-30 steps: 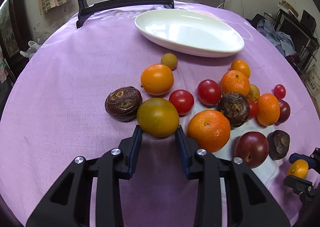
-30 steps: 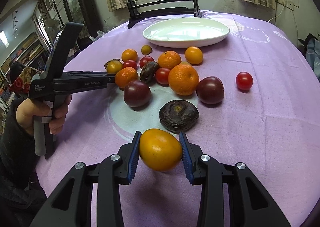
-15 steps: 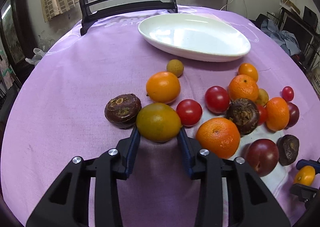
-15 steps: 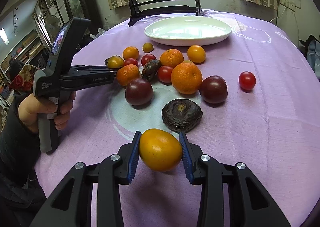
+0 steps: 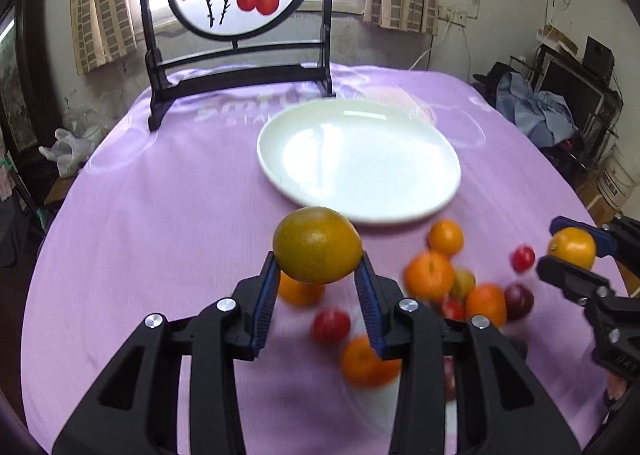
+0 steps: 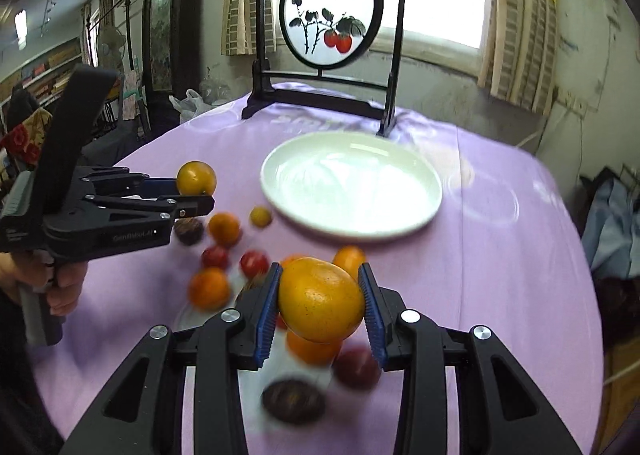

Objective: Organize fruits
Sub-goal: 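Carry both held tomatoes over the white plate and open both tools, then grasp the brown wrinkled passion fruit with the right tool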

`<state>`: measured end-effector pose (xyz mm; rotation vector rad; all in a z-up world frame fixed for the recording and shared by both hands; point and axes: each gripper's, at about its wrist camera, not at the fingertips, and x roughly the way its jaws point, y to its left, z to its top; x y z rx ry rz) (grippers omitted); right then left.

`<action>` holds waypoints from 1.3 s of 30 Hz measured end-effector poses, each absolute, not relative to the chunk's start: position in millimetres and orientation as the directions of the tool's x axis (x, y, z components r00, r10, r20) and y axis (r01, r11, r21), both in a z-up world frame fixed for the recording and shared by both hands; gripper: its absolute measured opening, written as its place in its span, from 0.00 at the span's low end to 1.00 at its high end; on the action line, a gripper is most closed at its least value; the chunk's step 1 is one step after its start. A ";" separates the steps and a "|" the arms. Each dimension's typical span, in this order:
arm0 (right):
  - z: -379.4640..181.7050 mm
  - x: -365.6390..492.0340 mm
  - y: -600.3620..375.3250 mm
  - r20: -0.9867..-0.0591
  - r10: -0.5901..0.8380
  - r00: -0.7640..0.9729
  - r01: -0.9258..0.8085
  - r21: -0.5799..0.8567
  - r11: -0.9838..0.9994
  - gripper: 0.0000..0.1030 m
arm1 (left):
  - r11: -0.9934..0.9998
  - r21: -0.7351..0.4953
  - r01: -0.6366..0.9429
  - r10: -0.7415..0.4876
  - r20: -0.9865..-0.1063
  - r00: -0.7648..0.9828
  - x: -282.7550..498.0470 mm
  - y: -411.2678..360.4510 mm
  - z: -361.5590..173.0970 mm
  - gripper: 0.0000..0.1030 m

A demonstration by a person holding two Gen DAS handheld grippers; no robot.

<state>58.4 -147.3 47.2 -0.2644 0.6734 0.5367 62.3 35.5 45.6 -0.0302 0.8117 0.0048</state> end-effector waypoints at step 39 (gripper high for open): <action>3.9 86.2 -175.3 -0.729 0.415 0.544 -0.497 0.118 0.860 0.72 | 0.977 -0.142 -0.157 -0.007 -0.762 0.647 55.4 48.1 9.0 0.90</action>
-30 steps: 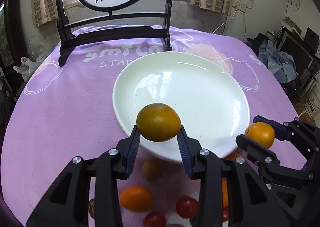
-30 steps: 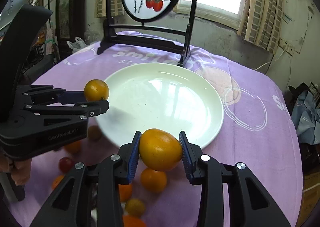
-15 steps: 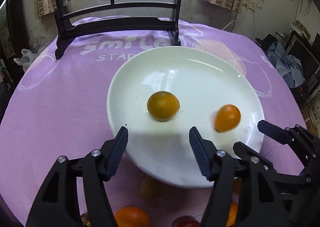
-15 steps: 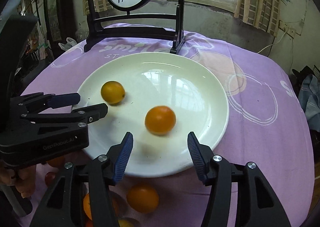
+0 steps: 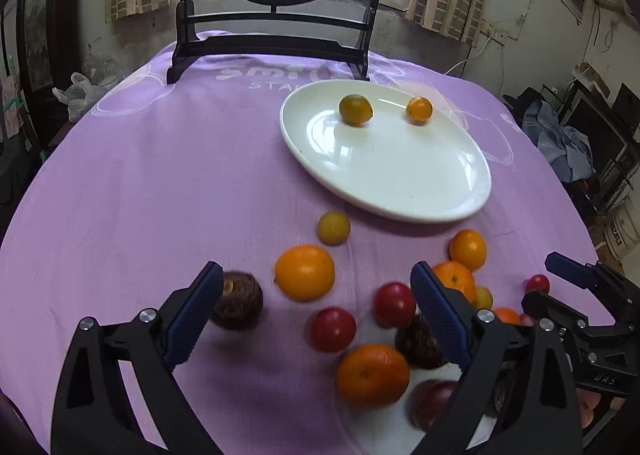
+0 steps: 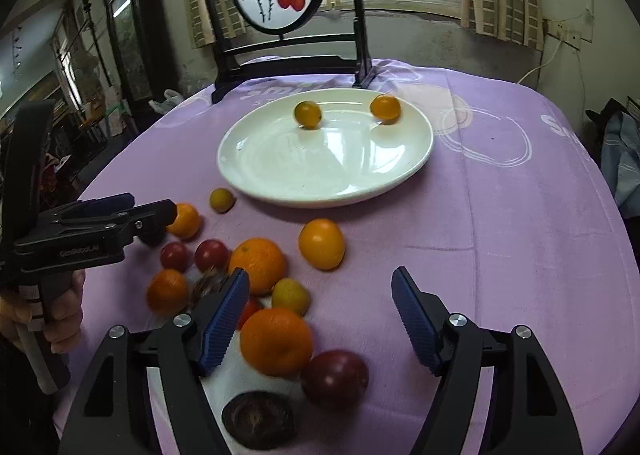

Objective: Organize fruits
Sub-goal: 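Grasp the brown wrinkled passion fruit with the right tool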

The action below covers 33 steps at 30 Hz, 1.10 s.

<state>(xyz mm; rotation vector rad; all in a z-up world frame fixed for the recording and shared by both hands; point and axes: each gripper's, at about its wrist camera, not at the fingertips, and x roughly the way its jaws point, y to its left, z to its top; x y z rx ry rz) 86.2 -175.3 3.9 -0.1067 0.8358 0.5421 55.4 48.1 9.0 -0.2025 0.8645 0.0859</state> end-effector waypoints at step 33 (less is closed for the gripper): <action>-38.7 21.1 -165.4 -0.814 0.424 0.396 -0.666 0.063 0.743 0.46 | 0.998 -0.043 -0.052 -0.002 -0.786 0.618 19.1 30.0 -7.6 0.91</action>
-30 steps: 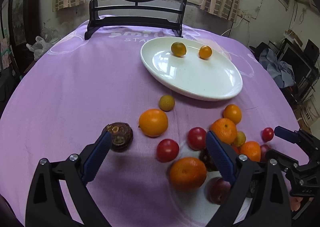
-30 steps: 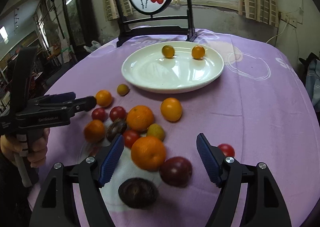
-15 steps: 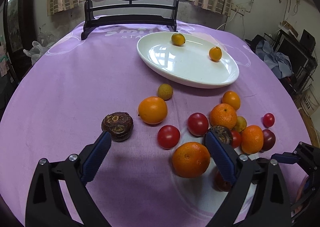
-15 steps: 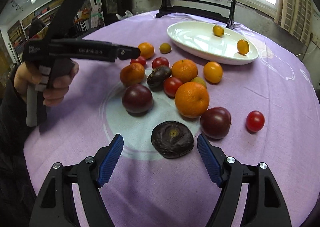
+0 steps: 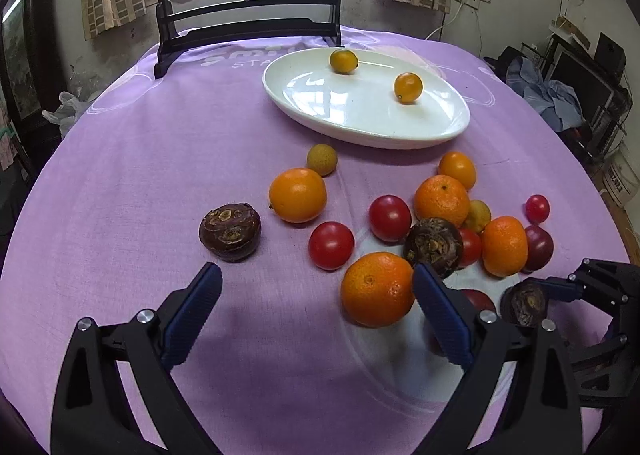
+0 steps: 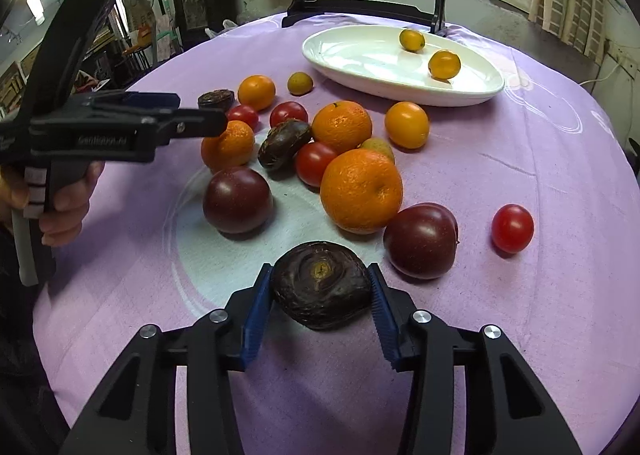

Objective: Organize fruits
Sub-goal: 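Grasp the brown wrinkled passion fruit with the right tool, then grasp the mandarin orange with the left tool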

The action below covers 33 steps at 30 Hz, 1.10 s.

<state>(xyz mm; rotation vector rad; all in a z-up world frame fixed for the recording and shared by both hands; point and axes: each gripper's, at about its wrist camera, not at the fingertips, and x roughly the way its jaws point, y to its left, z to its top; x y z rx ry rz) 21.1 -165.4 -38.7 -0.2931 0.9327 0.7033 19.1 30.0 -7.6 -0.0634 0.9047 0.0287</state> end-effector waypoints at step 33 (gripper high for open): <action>-33.4 25.8 -171.1 -0.790 0.444 0.422 -0.636 0.091 0.767 0.46 | 0.997 -0.048 0.068 -0.080 -0.786 0.613 21.8 -0.2 -28.6 0.40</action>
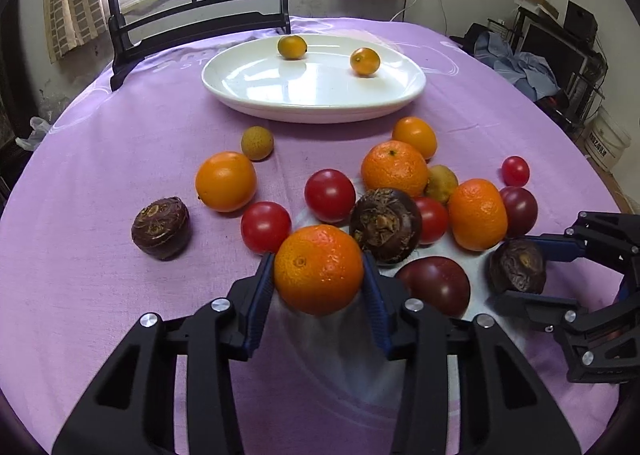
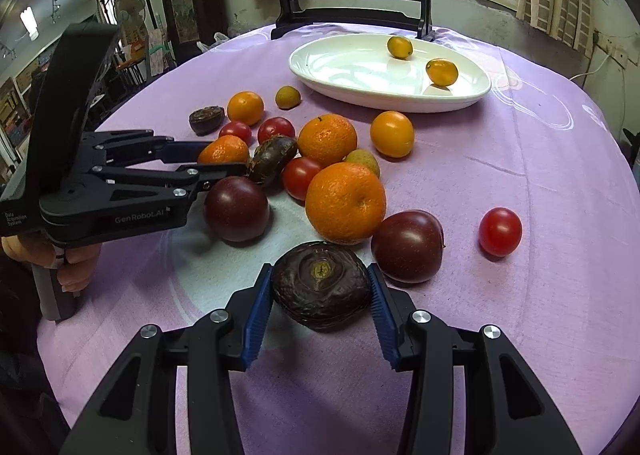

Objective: Organize fruits
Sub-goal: 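Grasp the mandarin orange with the left tool, then carry the passion fruit and mandarin over the plate and open both tools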

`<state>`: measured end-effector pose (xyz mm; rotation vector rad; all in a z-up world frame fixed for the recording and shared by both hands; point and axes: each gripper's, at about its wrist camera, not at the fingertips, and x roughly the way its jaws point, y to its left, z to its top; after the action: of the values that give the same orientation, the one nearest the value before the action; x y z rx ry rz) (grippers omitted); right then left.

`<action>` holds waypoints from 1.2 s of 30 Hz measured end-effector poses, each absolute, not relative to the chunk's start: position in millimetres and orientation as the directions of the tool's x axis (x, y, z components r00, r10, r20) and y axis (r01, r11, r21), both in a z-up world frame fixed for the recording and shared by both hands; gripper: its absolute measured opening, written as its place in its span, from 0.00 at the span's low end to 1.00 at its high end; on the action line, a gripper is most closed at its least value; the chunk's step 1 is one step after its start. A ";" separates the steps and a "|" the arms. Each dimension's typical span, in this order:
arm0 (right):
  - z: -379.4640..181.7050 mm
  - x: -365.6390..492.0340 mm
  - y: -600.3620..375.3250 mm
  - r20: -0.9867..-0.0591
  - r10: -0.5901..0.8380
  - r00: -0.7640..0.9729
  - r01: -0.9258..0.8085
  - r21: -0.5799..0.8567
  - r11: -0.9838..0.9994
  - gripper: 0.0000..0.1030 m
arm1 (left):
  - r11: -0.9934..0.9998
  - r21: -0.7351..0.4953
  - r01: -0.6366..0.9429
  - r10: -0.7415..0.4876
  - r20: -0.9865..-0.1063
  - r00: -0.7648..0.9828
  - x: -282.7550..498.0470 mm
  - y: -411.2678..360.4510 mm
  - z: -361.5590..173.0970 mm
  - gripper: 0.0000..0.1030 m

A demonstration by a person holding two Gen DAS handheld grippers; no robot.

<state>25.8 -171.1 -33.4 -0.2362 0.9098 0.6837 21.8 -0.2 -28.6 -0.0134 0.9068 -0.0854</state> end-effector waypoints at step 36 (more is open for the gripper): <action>19.7 164.1 -134.9 -0.707 0.366 0.605 -0.491 0.030 0.871 0.46 | 0.998 -0.041 -0.040 -0.006 -0.774 0.634 154.7 20.5 19.1 0.40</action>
<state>164.1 -134.9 19.7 -0.1737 0.7761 0.4987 154.7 20.5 19.1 -0.0556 0.8843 0.0190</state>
